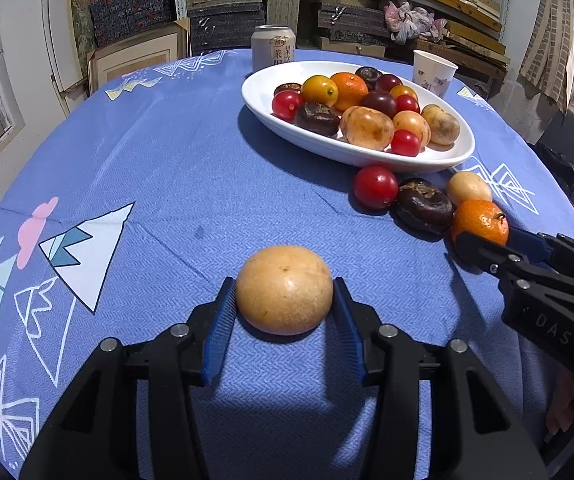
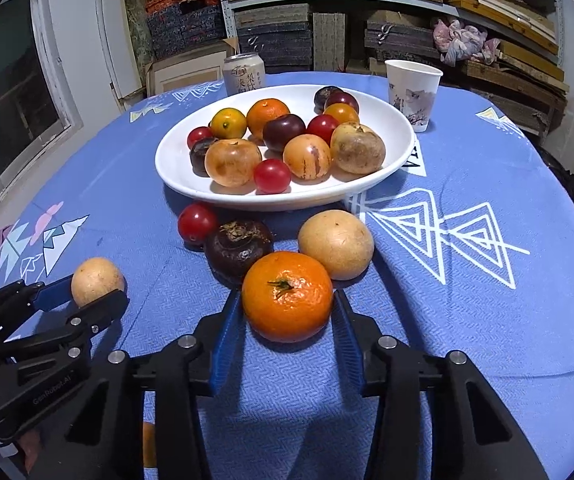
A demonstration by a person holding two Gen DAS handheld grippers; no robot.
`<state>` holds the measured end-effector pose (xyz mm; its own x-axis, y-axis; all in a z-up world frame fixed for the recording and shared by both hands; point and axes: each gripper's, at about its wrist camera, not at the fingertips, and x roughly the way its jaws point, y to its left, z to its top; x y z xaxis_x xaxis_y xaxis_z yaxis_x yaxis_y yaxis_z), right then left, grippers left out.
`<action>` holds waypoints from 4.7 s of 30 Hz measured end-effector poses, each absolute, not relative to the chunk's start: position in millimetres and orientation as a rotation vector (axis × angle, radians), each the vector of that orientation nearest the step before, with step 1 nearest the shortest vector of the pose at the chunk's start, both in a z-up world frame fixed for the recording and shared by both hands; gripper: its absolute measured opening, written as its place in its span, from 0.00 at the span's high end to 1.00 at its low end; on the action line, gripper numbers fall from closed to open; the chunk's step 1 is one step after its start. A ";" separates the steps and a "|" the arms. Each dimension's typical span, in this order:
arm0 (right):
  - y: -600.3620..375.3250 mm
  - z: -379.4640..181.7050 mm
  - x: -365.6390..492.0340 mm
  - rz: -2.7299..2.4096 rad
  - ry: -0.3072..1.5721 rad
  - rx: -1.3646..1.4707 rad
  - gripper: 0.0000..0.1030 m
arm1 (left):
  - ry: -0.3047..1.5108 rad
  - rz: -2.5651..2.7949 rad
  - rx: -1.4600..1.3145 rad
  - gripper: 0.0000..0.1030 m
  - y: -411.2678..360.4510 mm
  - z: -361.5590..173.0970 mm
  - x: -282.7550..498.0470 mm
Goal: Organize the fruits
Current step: 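Close the right tool on the tangerine while the left tool holds the beige fruit, then lift the beige fruit and the tangerine and carry them over the plate, then lower both fruits onto the plate and open both tools, then move both open tools back toward the remaining tomato, dark brown fruit and beige fruit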
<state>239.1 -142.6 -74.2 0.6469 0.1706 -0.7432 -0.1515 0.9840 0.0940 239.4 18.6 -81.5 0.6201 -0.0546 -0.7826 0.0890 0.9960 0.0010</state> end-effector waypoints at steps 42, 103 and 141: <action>-161.5 -63.9 178.1 0.238 0.785 0.118 0.56 | 0.862 -0.098 0.004 0.54 23.9 -75.1 228.4; -153.4 8.9 398.6 0.192 0.753 0.049 0.47 | 0.807 -0.040 -0.008 0.28 0.9 -12.2 462.7; -219.6 -29.8 208.7 0.156 0.657 0.257 0.17 | 0.807 -0.038 0.061 0.18 -14.7 -58.8 295.6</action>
<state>208.7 -219.6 -29.8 0.7819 0.2233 -0.5821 -0.0618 0.9568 0.2841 295.6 -14.7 -58.8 0.6909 -0.0103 -0.7229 0.0570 0.9976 0.0403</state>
